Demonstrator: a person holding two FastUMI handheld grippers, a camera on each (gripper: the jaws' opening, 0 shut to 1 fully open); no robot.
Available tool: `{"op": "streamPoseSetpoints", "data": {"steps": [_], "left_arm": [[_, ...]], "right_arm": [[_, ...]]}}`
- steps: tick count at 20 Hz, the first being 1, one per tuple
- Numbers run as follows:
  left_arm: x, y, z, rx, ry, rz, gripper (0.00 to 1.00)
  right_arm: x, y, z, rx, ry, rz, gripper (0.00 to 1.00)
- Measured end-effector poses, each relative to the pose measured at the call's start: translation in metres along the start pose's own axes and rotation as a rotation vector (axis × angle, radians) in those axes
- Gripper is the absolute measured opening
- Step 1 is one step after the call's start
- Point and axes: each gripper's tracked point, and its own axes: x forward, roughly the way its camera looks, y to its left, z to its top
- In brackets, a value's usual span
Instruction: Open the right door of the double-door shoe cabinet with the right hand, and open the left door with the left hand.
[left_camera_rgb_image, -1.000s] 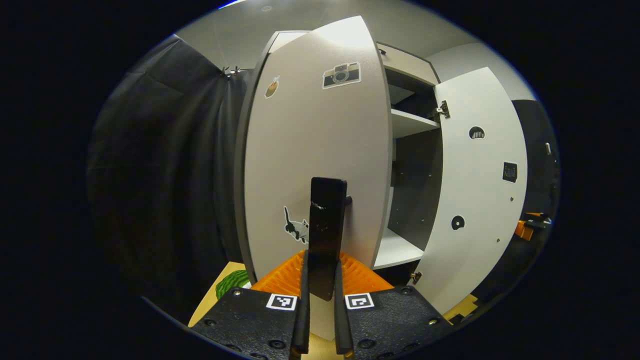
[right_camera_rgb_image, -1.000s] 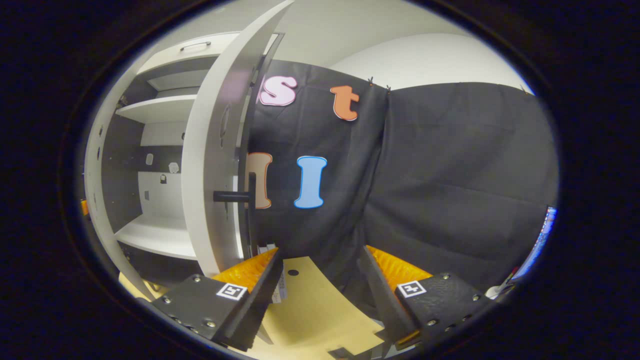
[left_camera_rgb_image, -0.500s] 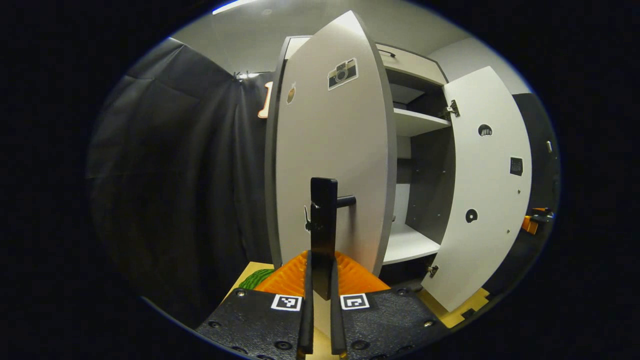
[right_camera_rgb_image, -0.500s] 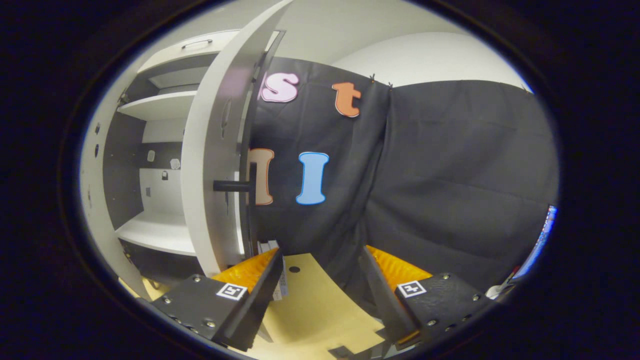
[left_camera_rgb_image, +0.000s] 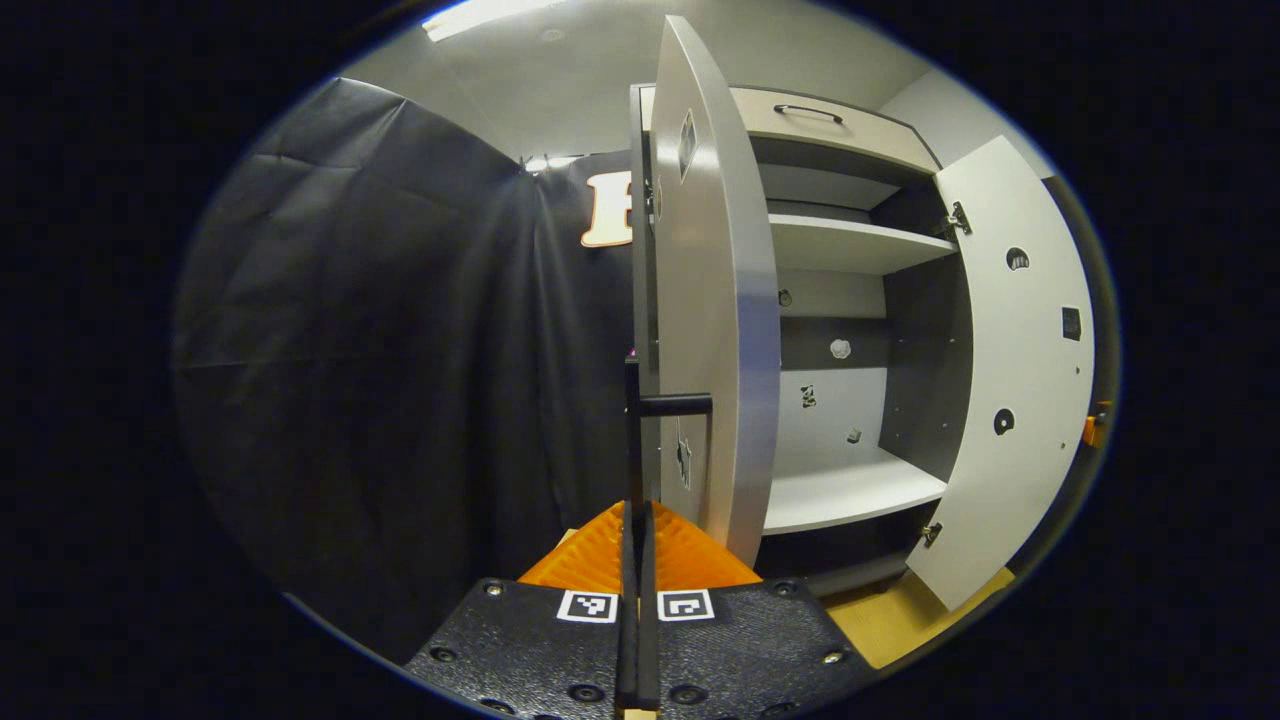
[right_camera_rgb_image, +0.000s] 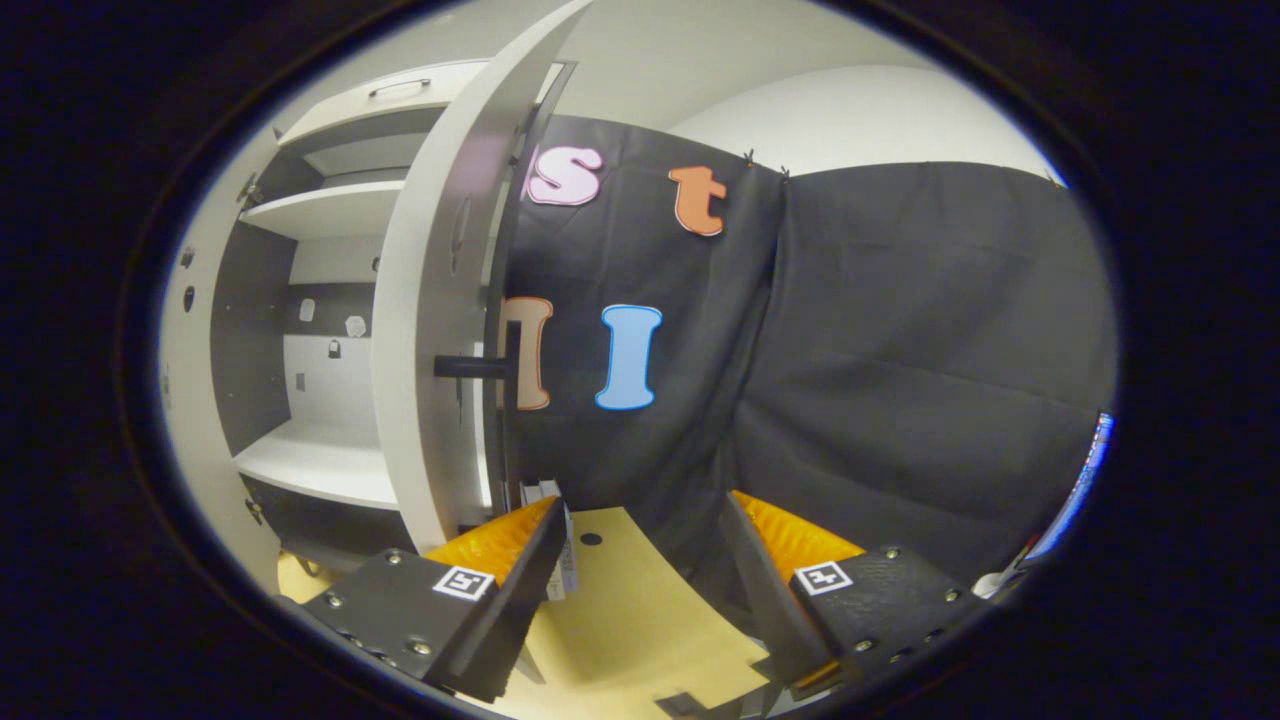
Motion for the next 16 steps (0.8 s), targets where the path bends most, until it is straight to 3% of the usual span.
{"op": "streamPoseSetpoints", "data": {"steps": [6, 8, 14, 16], "left_arm": [[0.004, 0.026, -0.001, -0.01, 0.001, 0.024, 0.01], [0.004, 0.03, 0.002, -0.05, -0.005, 0.006, 0.0], [0.004, 0.034, -0.001, -0.045, -0.021, -0.023, 0.0], [0.005, 0.039, -0.001, -0.038, -0.019, -0.015, 0.05]], "right_arm": [[0.0, 0.001, 0.0, 0.001, 0.007, 0.0, 0.92], [-0.001, 0.002, -0.001, -0.004, 0.01, 0.001, 0.94], [-0.002, 0.001, -0.001, -0.028, 0.011, -0.017, 0.94], [-0.002, 0.002, -0.002, -0.025, 0.01, -0.019, 0.94]]}}
